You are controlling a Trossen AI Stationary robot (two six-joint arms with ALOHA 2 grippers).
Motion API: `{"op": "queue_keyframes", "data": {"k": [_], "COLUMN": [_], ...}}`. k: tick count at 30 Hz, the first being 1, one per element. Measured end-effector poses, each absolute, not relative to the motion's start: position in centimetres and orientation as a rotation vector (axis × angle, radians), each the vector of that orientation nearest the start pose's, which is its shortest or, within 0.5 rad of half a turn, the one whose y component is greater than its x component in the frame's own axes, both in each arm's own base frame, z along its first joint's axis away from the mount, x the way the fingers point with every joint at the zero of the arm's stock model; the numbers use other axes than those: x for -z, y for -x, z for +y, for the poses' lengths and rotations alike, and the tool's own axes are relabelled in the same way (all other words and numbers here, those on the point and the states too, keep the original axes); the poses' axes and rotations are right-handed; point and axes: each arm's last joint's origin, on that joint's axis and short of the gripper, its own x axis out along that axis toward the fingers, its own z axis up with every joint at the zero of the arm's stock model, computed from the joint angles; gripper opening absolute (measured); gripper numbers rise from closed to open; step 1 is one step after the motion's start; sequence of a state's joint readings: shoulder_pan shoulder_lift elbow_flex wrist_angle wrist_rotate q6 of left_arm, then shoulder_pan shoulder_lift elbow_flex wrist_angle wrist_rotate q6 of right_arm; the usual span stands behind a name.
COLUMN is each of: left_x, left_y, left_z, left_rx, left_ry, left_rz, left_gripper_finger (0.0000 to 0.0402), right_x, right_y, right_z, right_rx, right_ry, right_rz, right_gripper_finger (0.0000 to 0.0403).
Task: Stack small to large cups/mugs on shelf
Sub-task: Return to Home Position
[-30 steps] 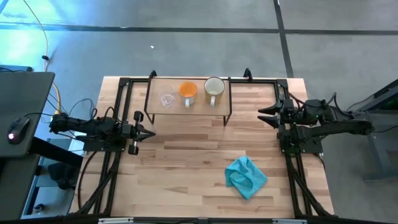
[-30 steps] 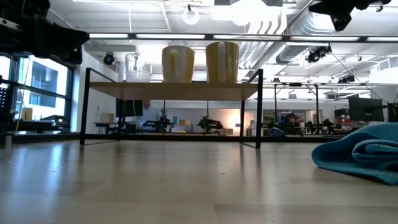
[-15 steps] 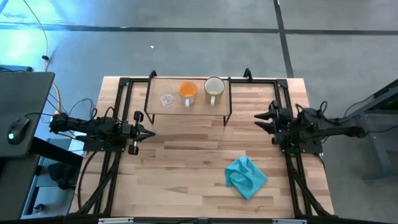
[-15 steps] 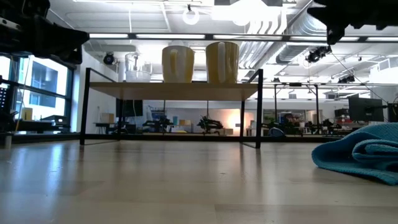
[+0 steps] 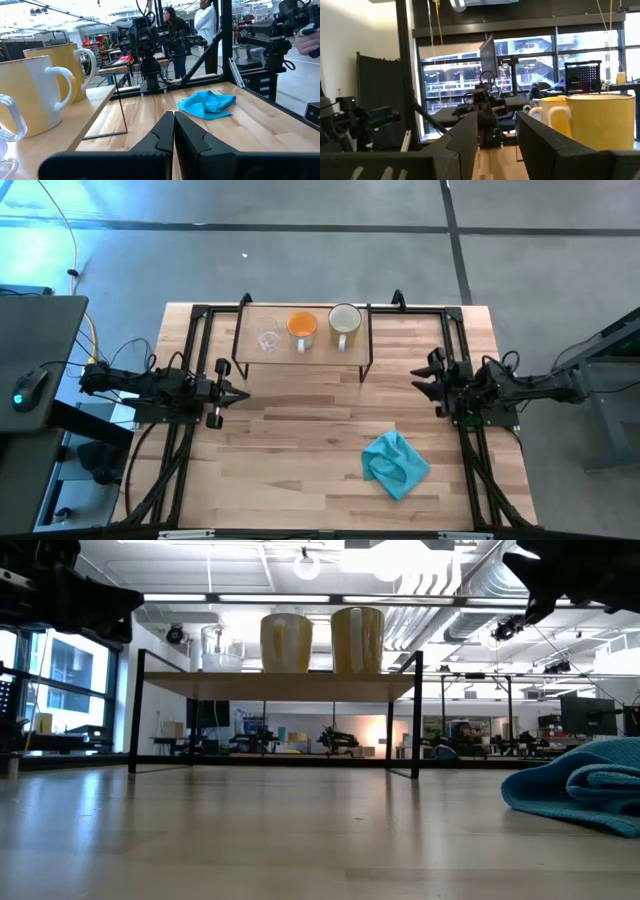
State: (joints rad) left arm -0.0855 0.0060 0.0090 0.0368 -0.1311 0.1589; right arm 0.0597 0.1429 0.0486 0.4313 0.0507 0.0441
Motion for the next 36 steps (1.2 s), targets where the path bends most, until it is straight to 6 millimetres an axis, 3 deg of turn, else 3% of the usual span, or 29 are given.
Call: {"op": "queue_keyframes", "data": {"k": [20,36], "left_x": [-17.0,-17.0], "left_y": [-9.7,-9.7], "left_z": [-0.5,-0.5], "left_rx": [-0.049,-0.049], "left_ry": [-0.155,-0.155], "left_rz": [-0.036,-0.036], "left_gripper_finger": [0.0003,0.0003], "right_x": [-20.2,-16.8], "right_y": [-10.0,-10.6], "right_z": [0.4,0.3], "right_rx": [0.000,0.065], "right_ry": [0.006,-0.045], "right_rz": [-0.354,0.000], "right_gripper_finger": [0.0126,0.0126]}}
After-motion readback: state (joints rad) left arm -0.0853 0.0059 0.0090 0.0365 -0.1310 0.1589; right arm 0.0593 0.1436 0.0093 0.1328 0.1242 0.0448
